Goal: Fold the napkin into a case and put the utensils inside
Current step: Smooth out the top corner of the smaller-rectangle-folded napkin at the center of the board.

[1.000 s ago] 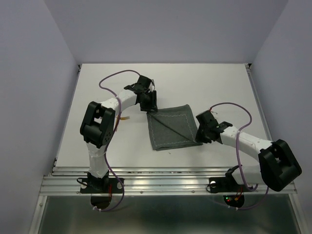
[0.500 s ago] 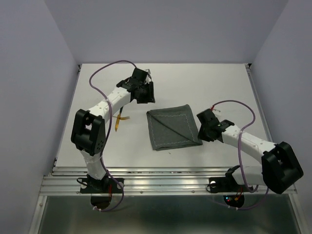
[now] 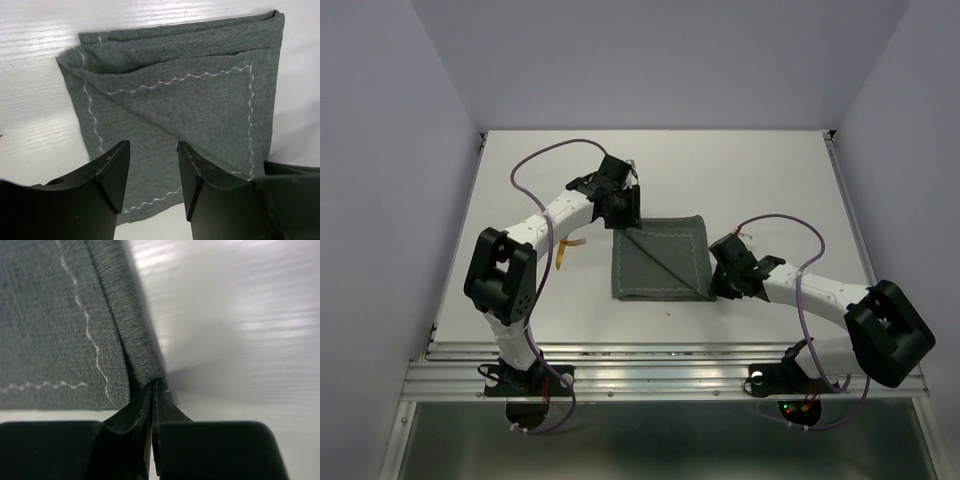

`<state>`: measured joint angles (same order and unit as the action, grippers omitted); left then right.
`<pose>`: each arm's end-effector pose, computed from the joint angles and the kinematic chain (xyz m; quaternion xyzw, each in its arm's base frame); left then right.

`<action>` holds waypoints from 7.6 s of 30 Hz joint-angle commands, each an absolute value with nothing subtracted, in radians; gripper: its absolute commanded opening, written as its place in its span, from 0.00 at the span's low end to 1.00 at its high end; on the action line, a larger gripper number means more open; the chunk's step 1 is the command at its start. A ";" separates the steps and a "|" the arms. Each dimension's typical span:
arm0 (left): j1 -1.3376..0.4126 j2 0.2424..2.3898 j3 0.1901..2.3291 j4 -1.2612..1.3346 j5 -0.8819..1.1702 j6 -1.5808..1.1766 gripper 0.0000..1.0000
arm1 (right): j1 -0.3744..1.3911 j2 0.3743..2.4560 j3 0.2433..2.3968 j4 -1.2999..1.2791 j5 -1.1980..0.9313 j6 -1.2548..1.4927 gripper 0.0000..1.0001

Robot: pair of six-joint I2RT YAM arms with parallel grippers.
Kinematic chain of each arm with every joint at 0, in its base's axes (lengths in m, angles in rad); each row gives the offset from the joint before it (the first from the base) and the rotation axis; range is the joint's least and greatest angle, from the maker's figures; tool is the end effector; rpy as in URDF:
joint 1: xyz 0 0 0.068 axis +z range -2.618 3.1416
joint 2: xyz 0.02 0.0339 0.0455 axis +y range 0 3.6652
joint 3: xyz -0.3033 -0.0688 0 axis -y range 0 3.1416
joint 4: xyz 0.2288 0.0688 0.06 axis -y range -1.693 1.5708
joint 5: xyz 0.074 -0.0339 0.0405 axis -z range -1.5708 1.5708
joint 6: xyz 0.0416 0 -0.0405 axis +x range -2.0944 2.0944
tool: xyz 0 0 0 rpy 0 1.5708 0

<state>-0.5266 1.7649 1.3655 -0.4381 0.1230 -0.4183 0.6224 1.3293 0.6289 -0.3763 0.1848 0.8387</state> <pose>0.3344 -0.2003 0.2918 0.0724 0.9292 -0.2139 0.2925 0.1796 0.1195 0.2053 0.1266 0.9574 0.0958 0.2411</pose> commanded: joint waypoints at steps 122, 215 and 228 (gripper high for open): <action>-0.643 1.457 0.770 -0.311 0.156 -0.581 0.13 | 0.727 0.966 0.466 -0.439 0.160 1.166 0.60; -0.666 1.646 1.241 -0.397 0.143 -0.497 0.47 | 0.485 1.259 0.775 -0.410 0.197 0.787 0.34; -0.560 1.862 1.378 -0.376 0.156 -0.414 0.24 | 0.433 1.564 0.977 -0.334 0.118 0.673 0.28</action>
